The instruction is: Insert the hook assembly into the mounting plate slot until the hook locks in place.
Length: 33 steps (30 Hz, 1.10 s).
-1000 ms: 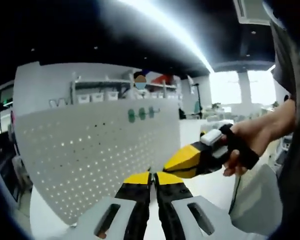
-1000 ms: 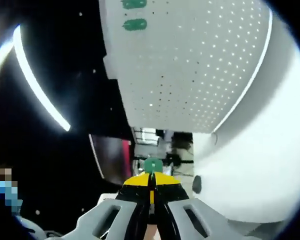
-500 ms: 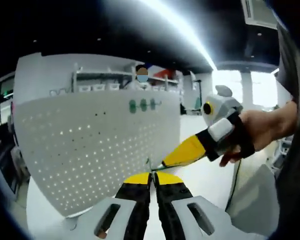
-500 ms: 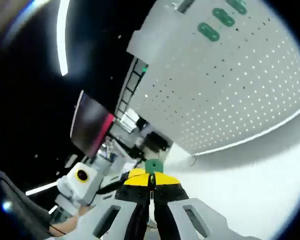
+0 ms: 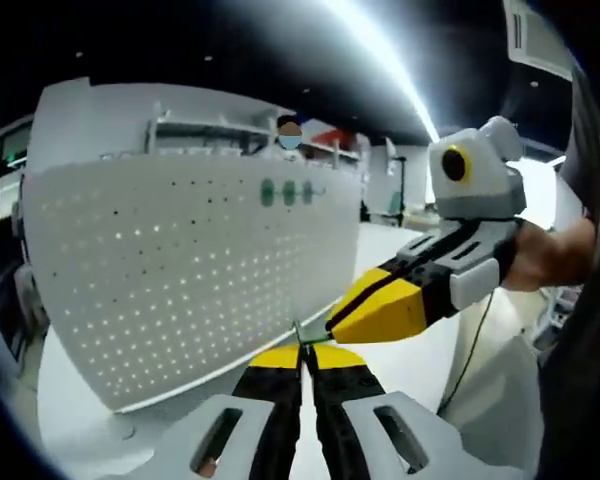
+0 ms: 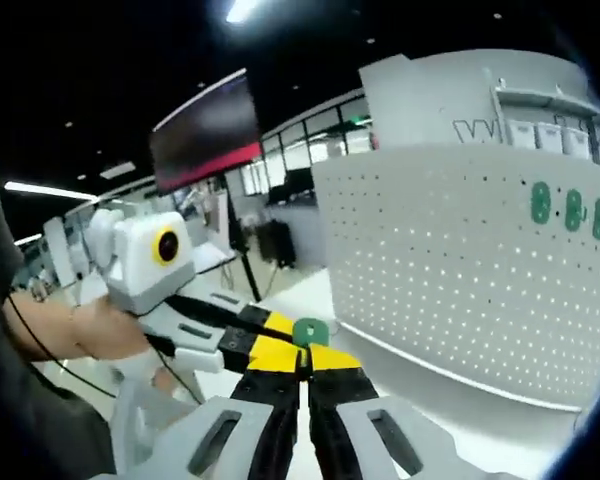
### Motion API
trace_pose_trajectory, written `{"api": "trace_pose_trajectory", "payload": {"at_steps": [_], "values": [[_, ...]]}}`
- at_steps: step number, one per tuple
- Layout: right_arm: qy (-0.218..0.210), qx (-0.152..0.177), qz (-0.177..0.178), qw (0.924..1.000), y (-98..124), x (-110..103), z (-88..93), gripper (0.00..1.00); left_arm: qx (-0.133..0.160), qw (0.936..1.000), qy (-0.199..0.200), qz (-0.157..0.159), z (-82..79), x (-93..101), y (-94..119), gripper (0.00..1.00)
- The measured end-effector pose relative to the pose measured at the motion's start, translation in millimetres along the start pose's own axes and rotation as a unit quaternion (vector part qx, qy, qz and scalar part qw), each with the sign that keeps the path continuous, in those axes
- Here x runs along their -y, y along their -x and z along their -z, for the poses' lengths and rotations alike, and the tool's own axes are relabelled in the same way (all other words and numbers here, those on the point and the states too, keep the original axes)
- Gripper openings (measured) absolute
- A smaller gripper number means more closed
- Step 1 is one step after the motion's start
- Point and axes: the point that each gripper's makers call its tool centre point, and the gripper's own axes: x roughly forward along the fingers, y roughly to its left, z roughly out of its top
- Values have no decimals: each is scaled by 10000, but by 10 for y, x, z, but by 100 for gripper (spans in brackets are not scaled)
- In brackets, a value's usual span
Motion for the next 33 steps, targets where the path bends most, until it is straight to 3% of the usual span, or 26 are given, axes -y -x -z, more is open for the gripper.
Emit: {"api": "trace_pose_trajectory", "payload": {"at_steps": [6,10,12,19,25,33], "values": [[161,84,-89,9998,21,29,-62,0,117,9996,266,-67,-40,-17,17,1],[382,551,-72,9977,119,54,-246,3,17,9990,371,-258,-11,-83,35,1],[483,827,172,9953,191,121,-345,8,37,9982,493,-345,-10,-133,57,1],[480,826,285,9950,235,103,-293,15,125,9928,1076,-503,-52,-202,85,1],[-82,793,149,9967,154,97,-248,14,318,9924,1125,-384,-145,-127,86,1],[-285,776,32,9966,102,79,-255,8,488,9938,986,-180,-238,11,59,1]]}}
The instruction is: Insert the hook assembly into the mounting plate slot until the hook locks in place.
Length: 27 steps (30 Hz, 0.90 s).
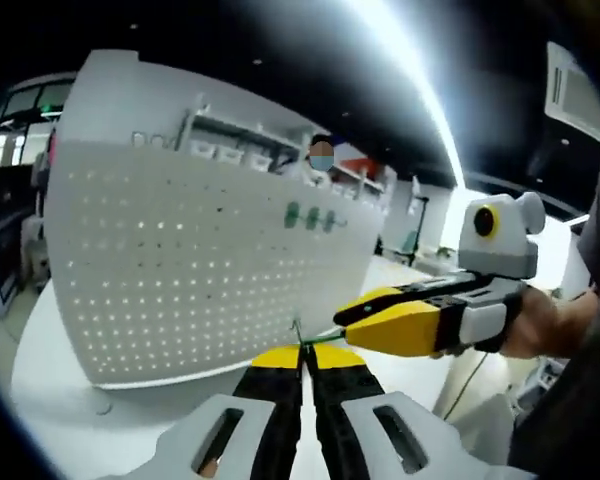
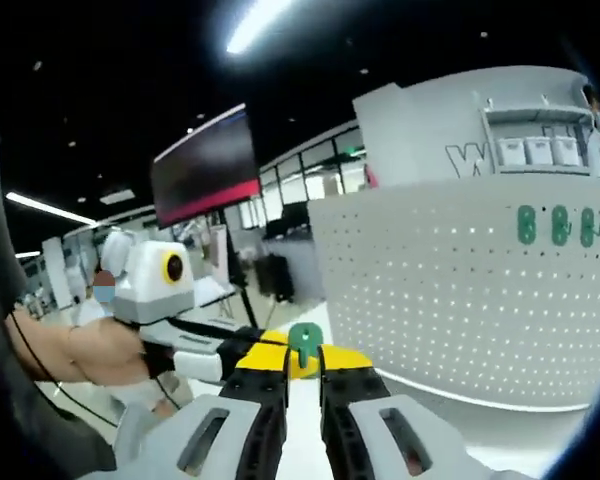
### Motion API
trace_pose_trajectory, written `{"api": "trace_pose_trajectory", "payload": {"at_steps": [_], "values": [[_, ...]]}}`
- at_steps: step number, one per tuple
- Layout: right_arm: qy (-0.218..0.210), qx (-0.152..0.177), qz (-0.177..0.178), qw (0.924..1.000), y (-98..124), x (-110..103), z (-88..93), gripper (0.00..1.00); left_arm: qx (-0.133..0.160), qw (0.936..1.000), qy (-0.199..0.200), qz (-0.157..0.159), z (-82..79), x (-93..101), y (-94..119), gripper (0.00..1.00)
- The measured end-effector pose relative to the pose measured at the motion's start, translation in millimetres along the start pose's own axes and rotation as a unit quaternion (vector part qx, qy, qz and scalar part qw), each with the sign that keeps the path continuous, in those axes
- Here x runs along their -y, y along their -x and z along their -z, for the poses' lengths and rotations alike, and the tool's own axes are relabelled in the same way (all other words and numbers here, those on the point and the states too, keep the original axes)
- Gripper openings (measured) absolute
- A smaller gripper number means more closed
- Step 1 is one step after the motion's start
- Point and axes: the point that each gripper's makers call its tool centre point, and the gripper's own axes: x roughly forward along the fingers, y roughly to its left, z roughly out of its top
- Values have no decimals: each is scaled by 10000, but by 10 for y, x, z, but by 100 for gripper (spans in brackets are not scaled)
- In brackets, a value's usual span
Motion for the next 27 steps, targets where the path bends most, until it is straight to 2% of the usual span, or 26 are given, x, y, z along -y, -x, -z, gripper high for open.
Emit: {"api": "trace_pose_trajectory", "payload": {"at_steps": [6,14,19,27], "values": [[-173,72,-15,9998,32,3,4,4,-1,10000,-24,52,-31,34,7,1],[-31,132,11,9999,40,-23,-10,2,46,10000,-66,57,-65,51,7,1],[31,191,167,9997,55,-19,-24,0,66,10000,-68,21,-76,66,0,1],[34,134,174,9998,47,-21,5,0,-27,10000,-1,-20,-41,58,5,2]]}}
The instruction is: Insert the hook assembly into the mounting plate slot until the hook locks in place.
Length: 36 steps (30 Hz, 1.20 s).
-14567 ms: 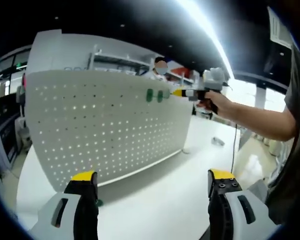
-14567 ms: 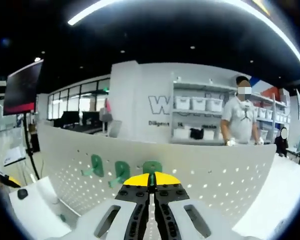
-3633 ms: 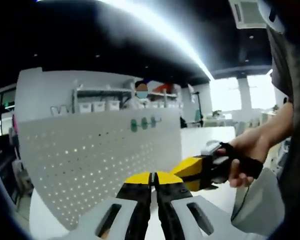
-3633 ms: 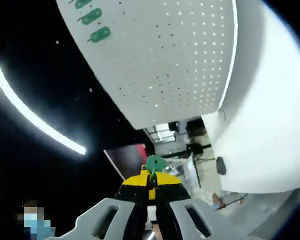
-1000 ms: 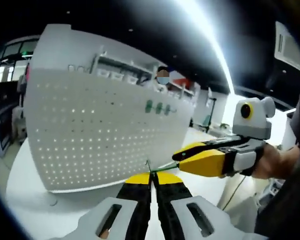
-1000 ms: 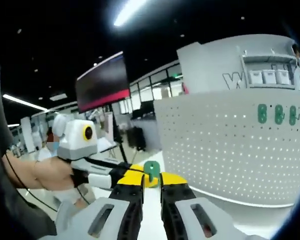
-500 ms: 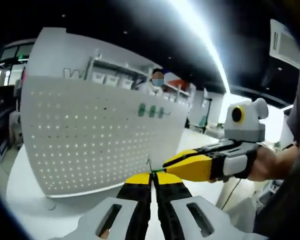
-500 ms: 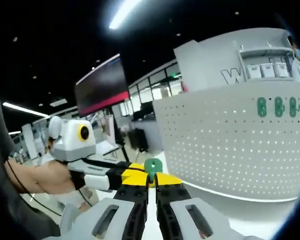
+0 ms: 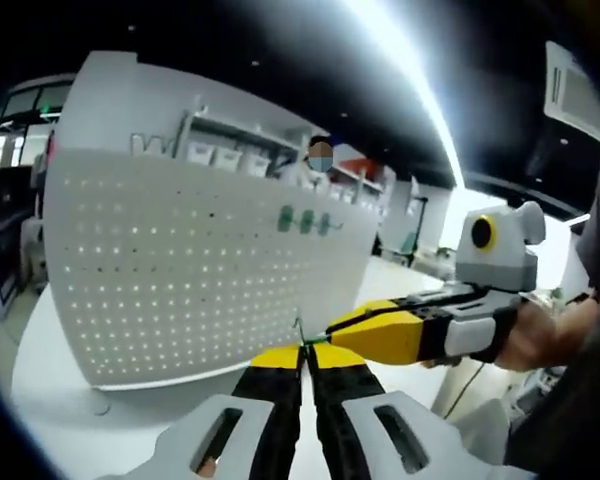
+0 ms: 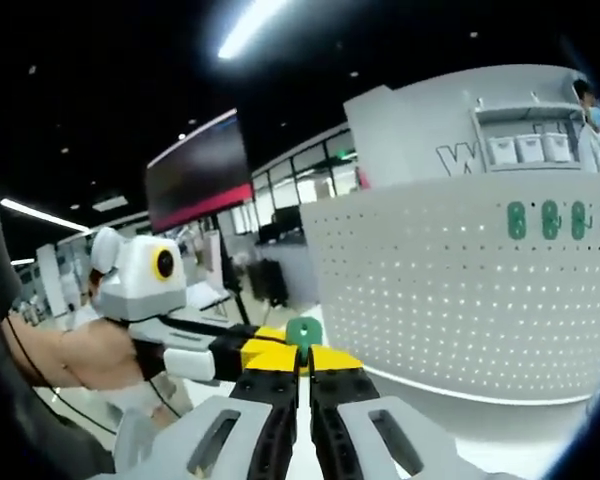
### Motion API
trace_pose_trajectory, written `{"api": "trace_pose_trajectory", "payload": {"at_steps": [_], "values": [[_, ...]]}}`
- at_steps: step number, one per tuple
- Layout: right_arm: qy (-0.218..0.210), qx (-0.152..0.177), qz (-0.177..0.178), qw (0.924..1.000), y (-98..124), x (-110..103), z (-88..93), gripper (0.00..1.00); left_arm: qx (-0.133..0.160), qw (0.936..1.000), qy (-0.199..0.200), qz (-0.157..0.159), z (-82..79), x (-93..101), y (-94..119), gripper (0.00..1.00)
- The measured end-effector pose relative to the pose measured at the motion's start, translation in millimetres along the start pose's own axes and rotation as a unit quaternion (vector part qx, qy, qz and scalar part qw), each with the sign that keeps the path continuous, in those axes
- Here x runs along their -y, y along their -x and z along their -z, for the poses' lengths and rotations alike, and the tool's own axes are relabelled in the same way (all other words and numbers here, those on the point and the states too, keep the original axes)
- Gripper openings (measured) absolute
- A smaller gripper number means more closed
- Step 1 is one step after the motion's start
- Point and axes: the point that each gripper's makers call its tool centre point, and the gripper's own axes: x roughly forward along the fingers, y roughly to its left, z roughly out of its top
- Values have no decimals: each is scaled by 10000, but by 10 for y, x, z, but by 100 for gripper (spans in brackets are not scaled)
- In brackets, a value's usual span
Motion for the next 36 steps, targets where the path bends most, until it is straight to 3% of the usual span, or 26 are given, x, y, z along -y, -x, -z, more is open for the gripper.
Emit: {"api": "trace_pose_trajectory", "payload": {"at_steps": [4,8,15,17,19,23,27,33,36], "values": [[43,-60,-16,10000,0,-15,30,0,-76,9999,131,40,46,2,13,3],[137,-116,-70,9998,19,-65,63,0,-36,9998,-106,154,74,29,54,3],[305,-193,-106,9993,40,-79,85,0,32,9998,-68,204,95,62,70,5],[343,-163,-66,9993,56,-53,65,0,31,9998,-100,197,98,65,78,13],[326,-160,-31,9993,72,-12,51,0,-22,9999,-21,146,122,47,81,30],[305,-137,21,9994,109,39,25,0,-76,9996,66,248,163,82,102,37],[360,-81,55,9993,139,60,-10,0,-83,9994,216,242,193,105,99,61],[392,-77,41,9992,156,65,-1,0,-24,9994,244,240,196,174,125,87],[403,-86,62,9991,185,66,27,0,-51,9994,207,283,210,239,134,89]]}}
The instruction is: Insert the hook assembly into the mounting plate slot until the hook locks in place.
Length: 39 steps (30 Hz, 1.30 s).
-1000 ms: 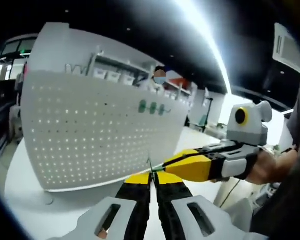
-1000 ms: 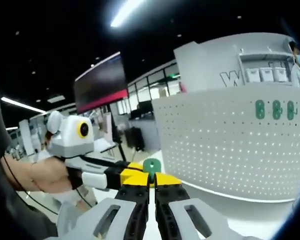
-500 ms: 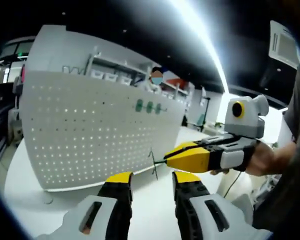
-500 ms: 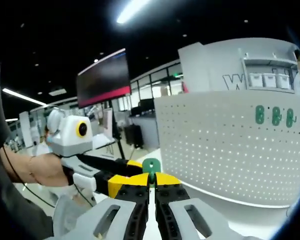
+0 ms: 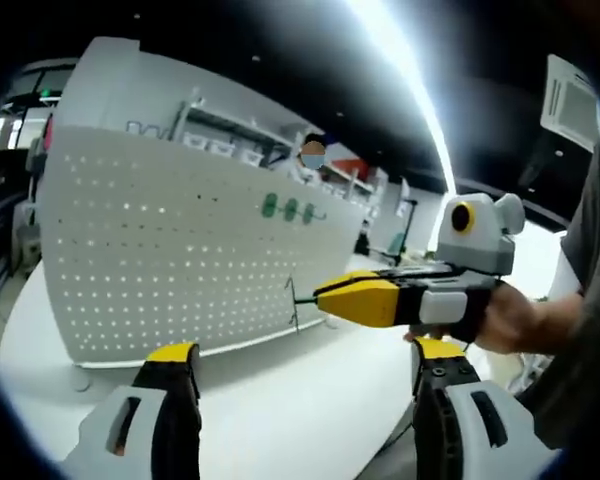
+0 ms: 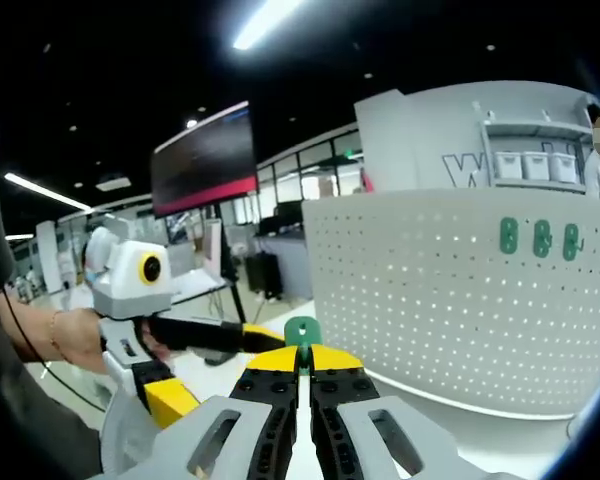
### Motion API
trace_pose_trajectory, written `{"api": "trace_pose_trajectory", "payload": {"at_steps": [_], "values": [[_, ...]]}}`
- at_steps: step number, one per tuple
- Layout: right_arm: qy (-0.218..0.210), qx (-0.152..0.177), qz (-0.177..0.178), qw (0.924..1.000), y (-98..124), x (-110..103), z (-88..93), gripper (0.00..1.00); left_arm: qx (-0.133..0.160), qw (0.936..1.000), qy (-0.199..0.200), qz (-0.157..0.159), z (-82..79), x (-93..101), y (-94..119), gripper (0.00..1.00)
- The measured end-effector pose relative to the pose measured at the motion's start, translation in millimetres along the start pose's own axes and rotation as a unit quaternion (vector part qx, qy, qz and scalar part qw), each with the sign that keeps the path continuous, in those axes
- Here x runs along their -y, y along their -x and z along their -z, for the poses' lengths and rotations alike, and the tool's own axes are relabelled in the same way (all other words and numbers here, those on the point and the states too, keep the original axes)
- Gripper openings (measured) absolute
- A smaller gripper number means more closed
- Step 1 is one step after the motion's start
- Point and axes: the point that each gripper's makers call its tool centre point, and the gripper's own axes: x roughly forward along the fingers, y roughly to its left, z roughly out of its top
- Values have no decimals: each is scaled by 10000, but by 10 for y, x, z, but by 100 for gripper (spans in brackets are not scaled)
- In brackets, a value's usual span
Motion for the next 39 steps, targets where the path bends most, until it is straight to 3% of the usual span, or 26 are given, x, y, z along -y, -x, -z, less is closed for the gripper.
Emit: {"api": "trace_pose_trajectory", "payload": {"at_steps": [10,14,19,30,35,39], "values": [[-4,148,233,9996,154,116,11,0,-25,9999,12,109,18,234,-42,100],[21,228,415,9989,217,223,-7,0,-383,9987,-314,-107,123,240,-9,100],[67,398,785,9961,339,438,-88,0,-252,9995,-159,-126,58,290,27,100],[608,603,1692,9819,628,1147,-315,0,-102,9997,-153,-167,-64,354,18,100],[770,740,2176,9702,748,1562,-449,0,-108,9997,-143,-168,-75,336,23,99],[845,835,2565,9592,856,1891,-548,0,61,9998,-72,-176,-173,300,44,98]]}}
